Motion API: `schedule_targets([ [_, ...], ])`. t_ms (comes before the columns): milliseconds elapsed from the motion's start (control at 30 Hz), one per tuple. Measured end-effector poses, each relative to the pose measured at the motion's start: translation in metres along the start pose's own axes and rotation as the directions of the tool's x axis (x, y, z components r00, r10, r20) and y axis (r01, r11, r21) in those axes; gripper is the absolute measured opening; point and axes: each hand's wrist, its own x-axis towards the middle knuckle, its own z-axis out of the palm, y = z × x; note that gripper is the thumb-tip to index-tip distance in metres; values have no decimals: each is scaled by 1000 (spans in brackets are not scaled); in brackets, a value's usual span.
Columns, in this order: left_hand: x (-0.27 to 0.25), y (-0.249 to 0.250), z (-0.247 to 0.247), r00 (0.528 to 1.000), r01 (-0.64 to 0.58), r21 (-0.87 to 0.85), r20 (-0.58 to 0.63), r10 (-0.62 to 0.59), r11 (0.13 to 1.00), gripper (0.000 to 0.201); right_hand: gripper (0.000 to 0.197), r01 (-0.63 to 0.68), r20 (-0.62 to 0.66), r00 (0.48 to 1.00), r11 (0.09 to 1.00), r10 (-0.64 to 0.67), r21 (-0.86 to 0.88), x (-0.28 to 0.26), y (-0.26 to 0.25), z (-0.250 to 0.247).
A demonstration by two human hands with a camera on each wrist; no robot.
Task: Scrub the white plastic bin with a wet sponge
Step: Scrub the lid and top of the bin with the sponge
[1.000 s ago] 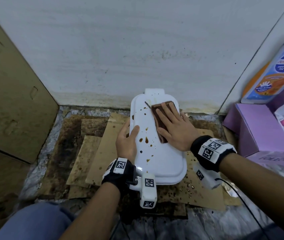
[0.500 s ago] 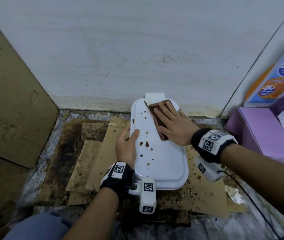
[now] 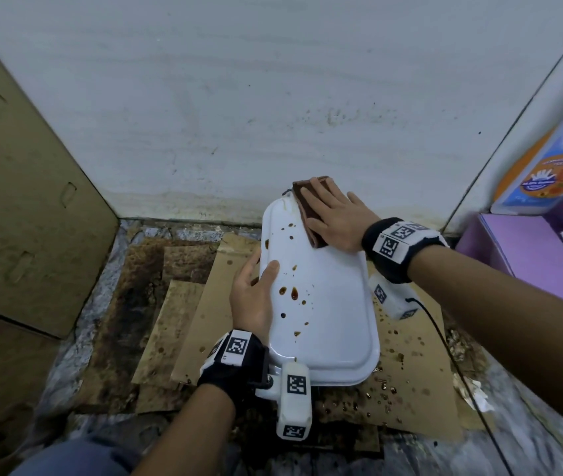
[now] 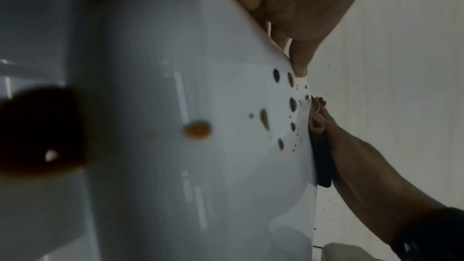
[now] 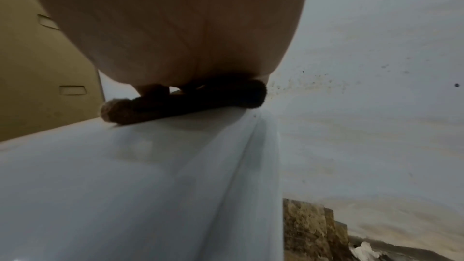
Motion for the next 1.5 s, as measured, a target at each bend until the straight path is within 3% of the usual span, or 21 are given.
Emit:
schedule_targets([
  [267,-5,4,2,1000,3,17,4,-3,1000,46,61,68,7,998,996,-67,-62,-46,-1,17],
  [567,-1,2,0,1000,25,4,-6,-25,1000,42,63,-2,32,999,1000,3,-26,8,1,-9],
  [833,-7,15,4,998,62,21,4,-62,998,49,61,37,18,999,999,-36,-16,-60,-11,18],
  [967,-18,31,-2,992,85,53,88,-90,995,46,61,20,-5,1000,1000,-20,4,-106,-29,37],
  [1100,-29,40,-17,982,87,123,154,-106,989,47,75,-15,-66,998,1000,15,7,-141,-46,60],
  [1300,-56,26,-39,980,127,277,111,-163,952,36,75,-30,-88,996,999,31,15,-166,-70,76],
  [1500,-62,20,-45,976,98,279,159,-147,955,37,76,-23,-128,991,995,35,95,-177,-96,84],
])
